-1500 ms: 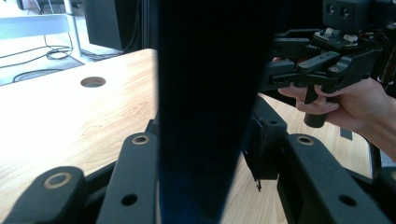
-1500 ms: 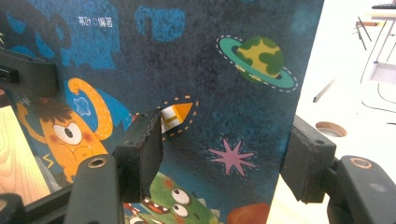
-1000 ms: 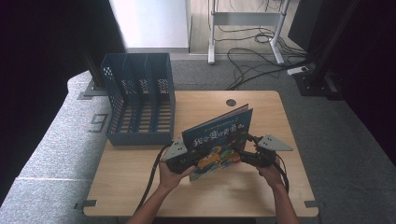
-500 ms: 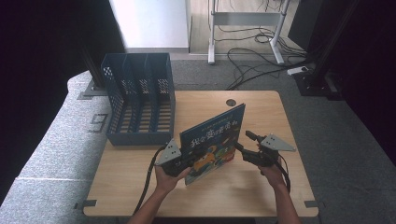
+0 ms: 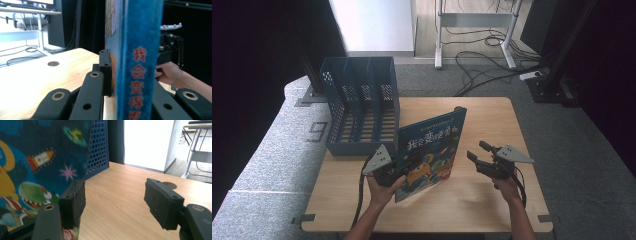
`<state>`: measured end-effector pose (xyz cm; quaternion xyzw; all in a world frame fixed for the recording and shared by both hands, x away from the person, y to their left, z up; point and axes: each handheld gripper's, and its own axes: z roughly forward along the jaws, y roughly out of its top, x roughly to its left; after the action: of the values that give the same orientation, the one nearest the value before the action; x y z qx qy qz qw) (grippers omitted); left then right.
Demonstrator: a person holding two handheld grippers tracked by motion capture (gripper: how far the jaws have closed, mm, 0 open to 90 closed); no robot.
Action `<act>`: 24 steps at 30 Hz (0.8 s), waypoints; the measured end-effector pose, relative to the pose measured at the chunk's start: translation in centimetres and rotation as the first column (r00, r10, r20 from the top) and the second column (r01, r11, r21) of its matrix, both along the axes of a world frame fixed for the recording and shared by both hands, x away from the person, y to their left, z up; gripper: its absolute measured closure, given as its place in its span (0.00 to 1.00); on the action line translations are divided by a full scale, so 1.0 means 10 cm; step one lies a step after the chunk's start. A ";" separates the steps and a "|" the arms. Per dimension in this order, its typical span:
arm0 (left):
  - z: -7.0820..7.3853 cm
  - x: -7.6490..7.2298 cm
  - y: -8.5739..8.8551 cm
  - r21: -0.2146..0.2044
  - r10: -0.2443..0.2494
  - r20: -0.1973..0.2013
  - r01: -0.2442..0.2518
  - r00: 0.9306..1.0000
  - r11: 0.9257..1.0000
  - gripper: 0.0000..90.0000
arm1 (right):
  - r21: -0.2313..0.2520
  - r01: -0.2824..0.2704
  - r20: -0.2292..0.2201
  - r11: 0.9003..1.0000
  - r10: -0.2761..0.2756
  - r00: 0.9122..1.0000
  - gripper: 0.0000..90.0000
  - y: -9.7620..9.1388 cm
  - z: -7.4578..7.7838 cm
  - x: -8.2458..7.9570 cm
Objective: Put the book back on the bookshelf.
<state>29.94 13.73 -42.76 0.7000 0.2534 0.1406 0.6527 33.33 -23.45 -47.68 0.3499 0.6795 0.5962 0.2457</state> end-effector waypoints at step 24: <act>0.33 -0.14 0.66 -0.124 0.128 0.054 -0.121 0.990 0.985 0.93 | -0.013 0.027 -0.033 1.000 -0.028 0.999 0.37 -0.12 -0.11 -0.02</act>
<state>28.51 20.32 -39.47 0.6376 0.2844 0.1873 0.6911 33.09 -24.69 -48.74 0.3677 0.6822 0.5827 0.2446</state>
